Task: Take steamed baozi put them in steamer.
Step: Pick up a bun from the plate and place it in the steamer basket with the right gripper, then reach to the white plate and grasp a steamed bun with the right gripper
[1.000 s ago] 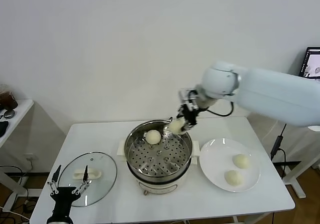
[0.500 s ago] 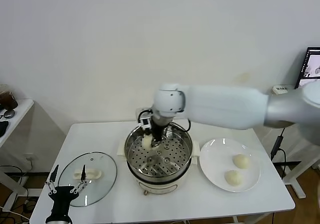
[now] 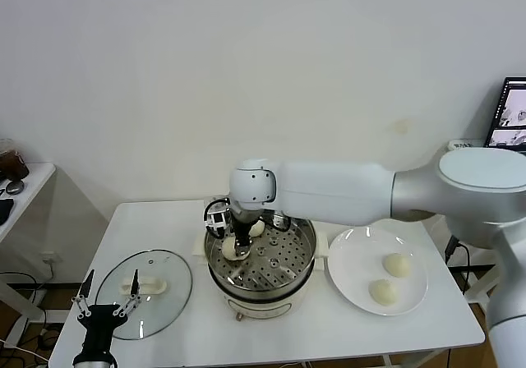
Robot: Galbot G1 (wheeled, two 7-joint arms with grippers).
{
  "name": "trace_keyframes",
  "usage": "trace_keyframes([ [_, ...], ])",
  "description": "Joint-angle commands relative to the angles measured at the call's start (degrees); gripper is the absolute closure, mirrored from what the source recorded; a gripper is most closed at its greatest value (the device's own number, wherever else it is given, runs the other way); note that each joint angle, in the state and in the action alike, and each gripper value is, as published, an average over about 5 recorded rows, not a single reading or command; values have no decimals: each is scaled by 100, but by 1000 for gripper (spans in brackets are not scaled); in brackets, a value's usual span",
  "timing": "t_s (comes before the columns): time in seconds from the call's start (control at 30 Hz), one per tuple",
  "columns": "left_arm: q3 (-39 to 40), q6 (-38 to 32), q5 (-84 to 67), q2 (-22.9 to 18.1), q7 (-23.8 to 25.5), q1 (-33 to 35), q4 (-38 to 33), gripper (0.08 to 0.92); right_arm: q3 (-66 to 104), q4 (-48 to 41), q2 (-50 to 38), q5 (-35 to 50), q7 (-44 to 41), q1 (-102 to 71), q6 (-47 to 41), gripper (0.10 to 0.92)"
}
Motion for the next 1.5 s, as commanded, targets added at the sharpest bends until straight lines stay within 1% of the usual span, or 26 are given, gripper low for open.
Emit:
trace_keyframes([
  [0.03, -10, 0, 3, -5, -1, 6, -20, 177, 87, -126, 146, -101, 19, -158, -13, 398],
  [0.2, -1, 5, 13, -17, 2, 19, -38, 177, 194, 218, -234, -72, -272, 250, 79, 257],
  [0.3, -7, 4, 10, -4, 3, 24, -35, 177, 216, 603, -710, -141, -621, 600, 217, 213],
  [0.4, -29, 6, -3, 23, 5, 24, -49, 177, 216, 981, -1348, -393, -1160, 914, 526, 204],
  [0.5, -44, 17, -15, 41, 10, 26, -88, 177, 206, 1309, -2144, -837, -1786, 1149, 1004, 203],
  [0.63, -38, 24, -12, 52, 17, 42, -129, 177, 283, 1591, -3195, -1464, -2404, 1191, 1676, 203],
  [0.73, -21, 24, -3, 53, 20, 55, -139, 177, 337, 1708, -3895, -1879, -2648, 1080, 2035, 203],
  [0.9, 11, 24, 12, 40, 25, 50, -131, 177, 399, 1833, -4872, -2757, -2754, 656, 2543, 203],
  [1.13, 13, 28, 25, 11, 24, 36, -100, 177, 897, 1725, -5379, -3688, -2697, -650, 2814, 203],
  [1.27, -30, 42, 25, 7, 24, 50, -108, 177, 1503, 1583, -5471, -3923, -2577, -1492, 2820, 203],
  [1.5, -56, 55, 47, -27, 26, 71, -116, 177, 2244, 1468, -5413, -4065, -2363, -2609, 2718, 203],
])
